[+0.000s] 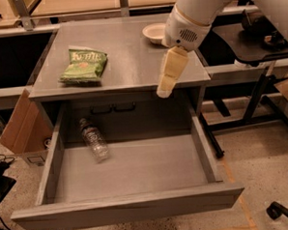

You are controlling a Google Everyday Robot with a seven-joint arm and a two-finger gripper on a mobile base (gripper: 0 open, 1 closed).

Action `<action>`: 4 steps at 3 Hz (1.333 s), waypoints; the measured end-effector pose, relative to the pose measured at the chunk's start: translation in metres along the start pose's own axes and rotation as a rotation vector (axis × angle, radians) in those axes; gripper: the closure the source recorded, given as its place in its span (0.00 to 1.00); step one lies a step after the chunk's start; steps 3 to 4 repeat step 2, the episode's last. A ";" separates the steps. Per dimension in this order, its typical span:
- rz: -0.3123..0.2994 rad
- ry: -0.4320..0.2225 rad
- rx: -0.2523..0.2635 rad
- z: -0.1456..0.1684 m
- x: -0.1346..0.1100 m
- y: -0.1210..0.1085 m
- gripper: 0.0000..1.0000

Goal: Place water bottle into top drawer

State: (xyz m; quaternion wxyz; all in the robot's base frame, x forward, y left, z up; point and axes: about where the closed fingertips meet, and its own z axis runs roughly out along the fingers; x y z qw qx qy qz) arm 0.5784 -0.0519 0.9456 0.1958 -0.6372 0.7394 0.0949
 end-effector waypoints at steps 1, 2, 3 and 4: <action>0.012 0.111 0.080 -0.020 0.047 -0.002 0.00; 0.048 0.117 0.135 -0.032 0.082 0.014 0.00; 0.048 0.117 0.135 -0.032 0.082 0.014 0.00; 0.048 0.117 0.135 -0.032 0.082 0.014 0.00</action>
Offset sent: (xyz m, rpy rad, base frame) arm -0.0594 -0.1347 -0.0164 -0.0886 -0.1319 -0.2075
